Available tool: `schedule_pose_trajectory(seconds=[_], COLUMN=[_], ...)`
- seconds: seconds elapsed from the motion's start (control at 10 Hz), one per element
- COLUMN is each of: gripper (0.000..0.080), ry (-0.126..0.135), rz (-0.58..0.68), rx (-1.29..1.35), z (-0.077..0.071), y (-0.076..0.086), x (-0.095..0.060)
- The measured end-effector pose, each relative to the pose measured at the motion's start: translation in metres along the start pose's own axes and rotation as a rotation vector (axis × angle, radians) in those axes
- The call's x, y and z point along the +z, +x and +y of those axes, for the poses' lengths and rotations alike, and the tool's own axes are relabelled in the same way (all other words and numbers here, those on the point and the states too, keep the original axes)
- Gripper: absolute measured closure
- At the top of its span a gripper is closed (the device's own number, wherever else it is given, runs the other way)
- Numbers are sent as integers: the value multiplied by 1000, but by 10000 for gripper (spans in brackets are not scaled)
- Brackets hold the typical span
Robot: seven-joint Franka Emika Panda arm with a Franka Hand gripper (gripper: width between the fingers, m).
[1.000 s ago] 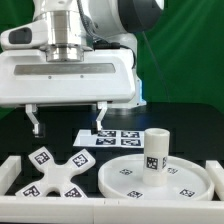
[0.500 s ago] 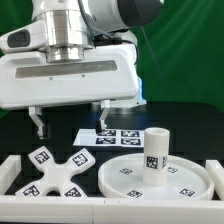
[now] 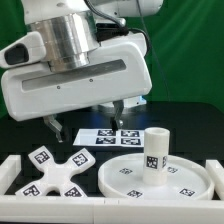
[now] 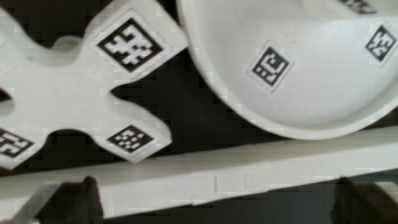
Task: Assemble round table
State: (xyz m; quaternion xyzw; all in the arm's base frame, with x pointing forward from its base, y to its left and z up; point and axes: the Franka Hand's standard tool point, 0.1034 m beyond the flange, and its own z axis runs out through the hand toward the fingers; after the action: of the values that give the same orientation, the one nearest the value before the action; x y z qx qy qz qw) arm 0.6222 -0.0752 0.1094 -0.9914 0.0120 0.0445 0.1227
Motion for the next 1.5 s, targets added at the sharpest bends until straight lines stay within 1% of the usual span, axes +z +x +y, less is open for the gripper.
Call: schedule_pose_trajectory(seconds=[0.1, 0.2, 0.3, 0.4, 0.5, 0.6, 0.8, 1.0, 1.1, 1.2, 1.5], gripper=[150, 150, 150, 150, 150, 150, 150, 150, 150, 150, 150], ry=[14, -6, -28, -3, 17, 11, 7, -39, -49, -46, -47], rz=[-131, -215, -248, -333, -394, -371, -381, -409, -394, -389, -389], rx=[-11, -27, -46, -51, -45, -55, -56, 22, 28, 17, 10], z=[12, 25, 35, 43, 42, 41, 42, 47, 53, 61, 57], y=[-4, 3, 10, 2, 1, 9, 7, 12, 16, 15, 16], x=[-2, -8, -6, 1, 3, 4, 5, 12, 19, 24, 23])
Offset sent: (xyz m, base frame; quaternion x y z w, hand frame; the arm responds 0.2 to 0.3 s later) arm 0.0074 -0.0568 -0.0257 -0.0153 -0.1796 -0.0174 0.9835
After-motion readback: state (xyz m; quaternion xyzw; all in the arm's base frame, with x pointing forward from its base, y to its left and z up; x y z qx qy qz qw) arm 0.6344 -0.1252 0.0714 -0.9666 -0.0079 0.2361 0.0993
